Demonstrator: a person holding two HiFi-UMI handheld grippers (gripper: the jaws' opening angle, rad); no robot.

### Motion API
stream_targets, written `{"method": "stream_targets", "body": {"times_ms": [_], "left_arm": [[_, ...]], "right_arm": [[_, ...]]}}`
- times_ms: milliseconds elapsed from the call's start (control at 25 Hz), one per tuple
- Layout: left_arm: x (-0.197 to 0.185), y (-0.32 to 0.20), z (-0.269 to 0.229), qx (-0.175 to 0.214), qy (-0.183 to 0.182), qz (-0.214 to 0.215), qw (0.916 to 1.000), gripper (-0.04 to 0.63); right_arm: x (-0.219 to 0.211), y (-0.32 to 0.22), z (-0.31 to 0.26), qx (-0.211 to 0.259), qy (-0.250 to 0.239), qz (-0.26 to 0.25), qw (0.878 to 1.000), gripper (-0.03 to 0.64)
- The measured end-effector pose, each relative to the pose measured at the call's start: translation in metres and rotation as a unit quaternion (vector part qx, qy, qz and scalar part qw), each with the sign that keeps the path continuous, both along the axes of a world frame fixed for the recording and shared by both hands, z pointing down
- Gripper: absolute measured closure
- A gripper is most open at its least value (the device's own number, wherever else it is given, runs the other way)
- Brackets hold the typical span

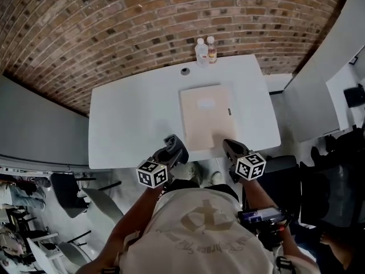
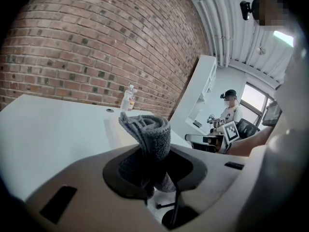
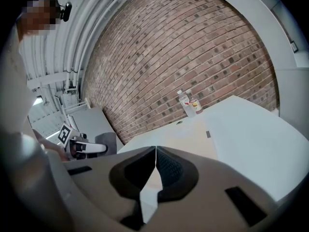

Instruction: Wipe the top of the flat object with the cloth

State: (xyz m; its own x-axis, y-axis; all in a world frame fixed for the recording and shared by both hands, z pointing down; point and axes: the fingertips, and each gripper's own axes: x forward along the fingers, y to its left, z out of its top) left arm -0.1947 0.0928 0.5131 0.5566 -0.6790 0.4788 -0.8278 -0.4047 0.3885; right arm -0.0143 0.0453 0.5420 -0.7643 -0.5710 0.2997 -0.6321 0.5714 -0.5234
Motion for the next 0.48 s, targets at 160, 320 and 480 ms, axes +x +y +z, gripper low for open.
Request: {"method": "stream_targets", "body": {"times_ms": [160,320,480], "left_arm": [[-0.008,-0.023,0.006,-0.003,0.013,0.01,0.9999,0.483],[-0.015,-0.051,0.005,0.001,0.03,0.025,0.9992,0.483],[-0.029,-0.068,0.013,0.0,0.045,0.042,0.9981,0.483]], "right_arm": [[-0.006,-0.012,-0.003,0.001,0.011,0.014,1.0,0.595],[-0.006,-0.036,-0.004,0.004,0.035,0.037,0.999,0.595],[-0.015,-0.05,-0.002,0.004,0.057,0.057,0.997,0.595]]}}
